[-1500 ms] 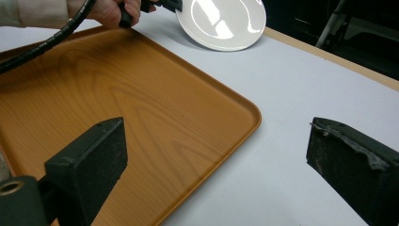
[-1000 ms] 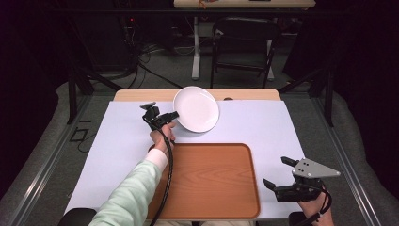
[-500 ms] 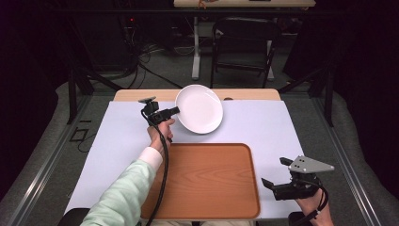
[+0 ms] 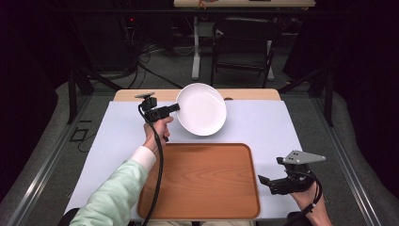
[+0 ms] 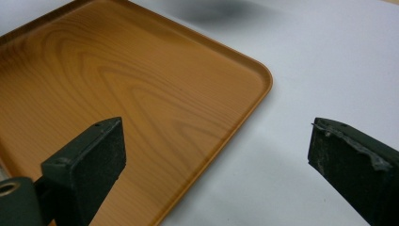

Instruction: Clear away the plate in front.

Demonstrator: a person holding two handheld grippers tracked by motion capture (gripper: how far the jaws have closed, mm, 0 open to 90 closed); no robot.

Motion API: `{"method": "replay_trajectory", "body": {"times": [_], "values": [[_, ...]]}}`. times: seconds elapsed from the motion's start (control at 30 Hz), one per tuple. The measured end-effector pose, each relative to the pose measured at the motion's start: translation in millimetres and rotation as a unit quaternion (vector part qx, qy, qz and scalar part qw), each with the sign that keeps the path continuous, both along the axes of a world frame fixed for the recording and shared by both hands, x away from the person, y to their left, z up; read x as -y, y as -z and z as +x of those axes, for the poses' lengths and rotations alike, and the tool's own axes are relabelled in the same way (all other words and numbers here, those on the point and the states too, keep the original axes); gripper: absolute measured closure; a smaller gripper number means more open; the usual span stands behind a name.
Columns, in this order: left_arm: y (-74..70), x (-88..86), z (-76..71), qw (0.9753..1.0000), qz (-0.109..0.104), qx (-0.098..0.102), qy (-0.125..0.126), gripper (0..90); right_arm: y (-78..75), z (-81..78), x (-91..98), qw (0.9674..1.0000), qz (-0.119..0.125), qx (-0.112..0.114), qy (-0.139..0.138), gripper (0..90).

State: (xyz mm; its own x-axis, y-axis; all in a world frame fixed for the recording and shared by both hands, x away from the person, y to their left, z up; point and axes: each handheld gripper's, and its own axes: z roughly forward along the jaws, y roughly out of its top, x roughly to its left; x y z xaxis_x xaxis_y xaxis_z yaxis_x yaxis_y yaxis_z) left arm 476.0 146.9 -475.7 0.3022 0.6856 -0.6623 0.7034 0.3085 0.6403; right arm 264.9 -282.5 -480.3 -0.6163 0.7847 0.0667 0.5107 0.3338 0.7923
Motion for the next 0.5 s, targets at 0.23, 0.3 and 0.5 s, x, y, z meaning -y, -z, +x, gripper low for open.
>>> {"method": "replay_trajectory", "body": {"times": [0.23,0.3,0.5], "values": [[-12.4,3.6,-7.2,0.9996,0.006,0.012,0.025,86.8,-2.5,18.2,-6.9,0.9996,0.012,-0.024,0.003,4.6],[-15.3,5.0,-9.4,0.9994,0.005,0.012,0.033,86.9,-1.3,26.7,-12.0,0.9992,0.012,-0.038,0.002,4.7],[-23.4,7.9,-17.1,0.9983,0.001,0.022,0.054,87.0,1.2,54.6,-33.4,0.9977,0.017,-0.064,-0.017,4.7]]}}
